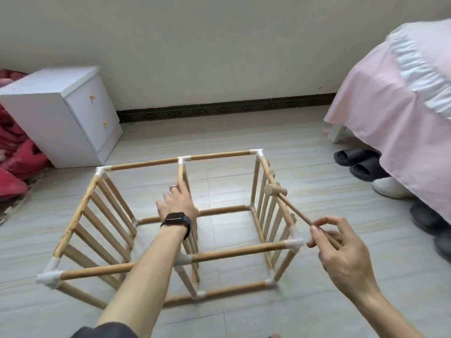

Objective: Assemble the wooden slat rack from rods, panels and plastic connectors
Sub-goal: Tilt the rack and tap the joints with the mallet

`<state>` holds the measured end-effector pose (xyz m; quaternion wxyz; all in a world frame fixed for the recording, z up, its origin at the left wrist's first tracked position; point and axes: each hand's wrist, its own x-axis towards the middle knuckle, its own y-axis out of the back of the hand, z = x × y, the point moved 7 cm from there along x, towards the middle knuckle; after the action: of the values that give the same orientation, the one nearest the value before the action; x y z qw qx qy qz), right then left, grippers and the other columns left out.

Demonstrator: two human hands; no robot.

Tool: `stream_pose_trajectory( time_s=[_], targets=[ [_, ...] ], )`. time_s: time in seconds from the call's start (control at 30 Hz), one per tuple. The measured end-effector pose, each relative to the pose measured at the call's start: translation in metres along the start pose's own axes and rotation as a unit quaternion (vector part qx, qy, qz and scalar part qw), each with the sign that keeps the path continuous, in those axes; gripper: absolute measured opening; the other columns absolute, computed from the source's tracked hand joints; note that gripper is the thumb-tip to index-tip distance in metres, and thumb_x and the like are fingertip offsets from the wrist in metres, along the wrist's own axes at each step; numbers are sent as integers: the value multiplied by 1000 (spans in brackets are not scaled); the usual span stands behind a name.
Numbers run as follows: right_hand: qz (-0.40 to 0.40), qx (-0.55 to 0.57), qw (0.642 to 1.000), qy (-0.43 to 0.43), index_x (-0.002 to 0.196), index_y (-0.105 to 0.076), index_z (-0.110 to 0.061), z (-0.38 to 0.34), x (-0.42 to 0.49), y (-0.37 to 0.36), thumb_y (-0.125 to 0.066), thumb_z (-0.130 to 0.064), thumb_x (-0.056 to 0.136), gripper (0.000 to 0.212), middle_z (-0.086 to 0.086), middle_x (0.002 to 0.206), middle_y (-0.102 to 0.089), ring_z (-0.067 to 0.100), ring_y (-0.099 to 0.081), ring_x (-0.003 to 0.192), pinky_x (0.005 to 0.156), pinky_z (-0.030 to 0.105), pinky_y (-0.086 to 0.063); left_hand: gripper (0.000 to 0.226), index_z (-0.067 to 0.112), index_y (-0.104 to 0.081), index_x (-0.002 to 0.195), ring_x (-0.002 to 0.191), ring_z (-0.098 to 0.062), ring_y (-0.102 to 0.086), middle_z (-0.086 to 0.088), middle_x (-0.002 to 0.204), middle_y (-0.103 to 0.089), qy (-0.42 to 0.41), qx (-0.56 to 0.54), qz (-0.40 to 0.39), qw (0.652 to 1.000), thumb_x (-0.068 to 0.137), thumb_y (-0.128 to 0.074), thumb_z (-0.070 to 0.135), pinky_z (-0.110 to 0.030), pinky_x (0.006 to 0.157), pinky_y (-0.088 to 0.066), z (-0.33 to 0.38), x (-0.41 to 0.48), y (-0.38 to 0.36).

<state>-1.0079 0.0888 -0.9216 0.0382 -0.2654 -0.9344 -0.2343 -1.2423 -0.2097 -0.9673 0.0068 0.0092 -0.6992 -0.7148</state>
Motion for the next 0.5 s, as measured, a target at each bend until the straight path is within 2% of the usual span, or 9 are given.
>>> stream_pose_trajectory(
  time_s=[0.07,0.13,0.17,0.27,0.33,0.37,0.43,0.5],
  targets=[
    [15,81,997,0,98,-67,-31,-7,-2,21,-65,-13,98,18,5,77,-75,15,-54,45,48,23,-47,57,21,-31,147,119,-27,-45,-10,142,-41,-51,164,20,985,93,-50,30,-45,91,-40,10,5,12],
    [34,125,991,16,97,-71,-27,-19,-1,37,-66,-18,99,11,7,77,-74,16,-57,49,50,22,-49,39,22,-48,134,124,-27,-42,-8,138,-48,-111,198,20,974,96,-41,28,-47,96,-36,36,0,20],
    [54,127,990,16,95,-73,-26,-24,2,43,-67,-28,98,7,5,75,-73,15,-57,50,51,22,-49,35,23,-55,126,120,-27,-46,-7,132,-55,-152,180,4,972,97,-37,32,-46,94,-37,55,-6,20],
    [125,51,991,13,87,-72,-21,-29,12,52,-61,-57,94,38,-2,71,-62,6,-56,62,59,17,-45,45,24,-63,113,93,-28,-56,-6,115,-66,-249,79,-119,958,100,-26,46,-41,79,-42,118,-45,12],
    [128,15,992,15,87,-67,-23,-33,20,48,-55,-60,96,39,-3,83,-62,9,-61,78,70,15,-44,46,23,-63,107,84,-27,-53,-7,110,-66,-254,21,-177,951,100,-25,47,-41,80,-48,144,-71,0],
    [114,32,993,8,88,-63,-24,-32,24,43,-53,-56,99,35,-1,87,-63,11,-62,82,75,19,-47,44,22,-62,104,84,-27,-52,-8,109,-66,-247,2,-190,950,100,-24,45,-41,80,-48,151,-83,-10],
    [79,100,992,-10,86,-57,-27,-32,33,31,-53,-47,103,27,-5,78,-60,15,-61,71,73,31,-52,40,20,-60,98,82,-28,-52,-9,106,-66,-221,-33,-179,958,98,-24,37,-38,72,-43,151,-103,-28],
    [67,161,984,-40,72,-52,-31,-32,40,26,-55,-46,101,32,-8,63,-44,13,-44,57,61,33,-43,39,19,-61,88,74,-28,-51,-7,93,-66,-193,-61,-112,973,95,-25,33,-35,64,-36,146,-111,-28]
  ],
)
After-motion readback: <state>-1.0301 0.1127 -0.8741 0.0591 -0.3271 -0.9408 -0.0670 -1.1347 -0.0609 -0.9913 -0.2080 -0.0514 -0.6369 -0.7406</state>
